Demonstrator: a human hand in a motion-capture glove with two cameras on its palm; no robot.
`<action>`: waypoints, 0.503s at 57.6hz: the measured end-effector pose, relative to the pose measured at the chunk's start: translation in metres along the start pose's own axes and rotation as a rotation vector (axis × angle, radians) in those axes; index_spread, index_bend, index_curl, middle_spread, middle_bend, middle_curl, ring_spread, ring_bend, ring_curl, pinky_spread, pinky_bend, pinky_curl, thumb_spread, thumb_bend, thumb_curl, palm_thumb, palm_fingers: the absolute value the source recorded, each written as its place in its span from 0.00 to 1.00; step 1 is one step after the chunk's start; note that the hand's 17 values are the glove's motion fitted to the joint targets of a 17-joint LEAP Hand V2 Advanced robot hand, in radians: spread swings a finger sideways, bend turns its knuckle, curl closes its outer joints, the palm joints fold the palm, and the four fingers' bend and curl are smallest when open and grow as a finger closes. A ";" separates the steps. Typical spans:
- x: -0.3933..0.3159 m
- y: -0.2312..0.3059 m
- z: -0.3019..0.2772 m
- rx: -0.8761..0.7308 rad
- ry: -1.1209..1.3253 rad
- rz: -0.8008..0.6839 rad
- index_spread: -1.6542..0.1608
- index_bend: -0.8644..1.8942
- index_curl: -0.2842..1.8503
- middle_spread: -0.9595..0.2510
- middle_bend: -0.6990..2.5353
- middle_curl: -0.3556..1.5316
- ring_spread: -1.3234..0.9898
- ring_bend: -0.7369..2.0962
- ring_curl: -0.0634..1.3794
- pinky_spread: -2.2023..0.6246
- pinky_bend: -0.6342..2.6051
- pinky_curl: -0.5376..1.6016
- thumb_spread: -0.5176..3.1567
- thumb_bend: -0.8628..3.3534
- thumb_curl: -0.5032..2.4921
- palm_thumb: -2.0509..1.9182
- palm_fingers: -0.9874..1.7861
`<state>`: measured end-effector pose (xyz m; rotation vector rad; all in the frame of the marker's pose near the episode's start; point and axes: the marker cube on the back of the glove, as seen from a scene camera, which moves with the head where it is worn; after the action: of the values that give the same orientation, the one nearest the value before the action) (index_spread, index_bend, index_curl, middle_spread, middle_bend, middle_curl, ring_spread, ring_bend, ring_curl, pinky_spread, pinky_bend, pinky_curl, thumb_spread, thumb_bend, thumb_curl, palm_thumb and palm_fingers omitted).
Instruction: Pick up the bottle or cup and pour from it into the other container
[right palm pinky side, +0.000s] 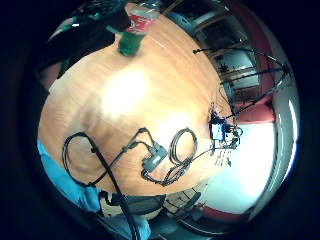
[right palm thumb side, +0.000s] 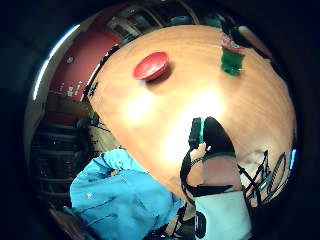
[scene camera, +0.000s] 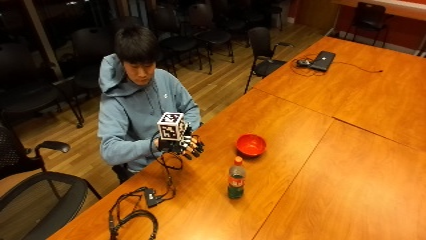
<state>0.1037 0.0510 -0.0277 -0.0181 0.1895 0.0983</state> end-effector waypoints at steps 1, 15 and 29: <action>-0.002 0.002 0.001 0.004 -0.040 0.033 0.75 0.37 0.27 0.79 0.27 0.35 0.59 0.37 0.26 0.86 0.34 0.38 0.43 0.20 0.33 0.71 0.56; 0.038 0.026 0.003 -0.036 -0.050 0.114 0.75 0.37 0.27 0.79 0.27 0.35 0.59 0.38 0.26 0.86 0.35 0.39 0.43 0.20 0.33 0.71 0.55; 0.082 0.036 -0.001 -0.021 -0.050 0.191 0.75 0.37 0.27 0.79 0.27 0.35 0.59 0.39 0.27 0.86 0.36 0.39 0.43 0.20 0.34 0.71 0.54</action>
<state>0.1805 0.0949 -0.0448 -0.0188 0.1399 0.2907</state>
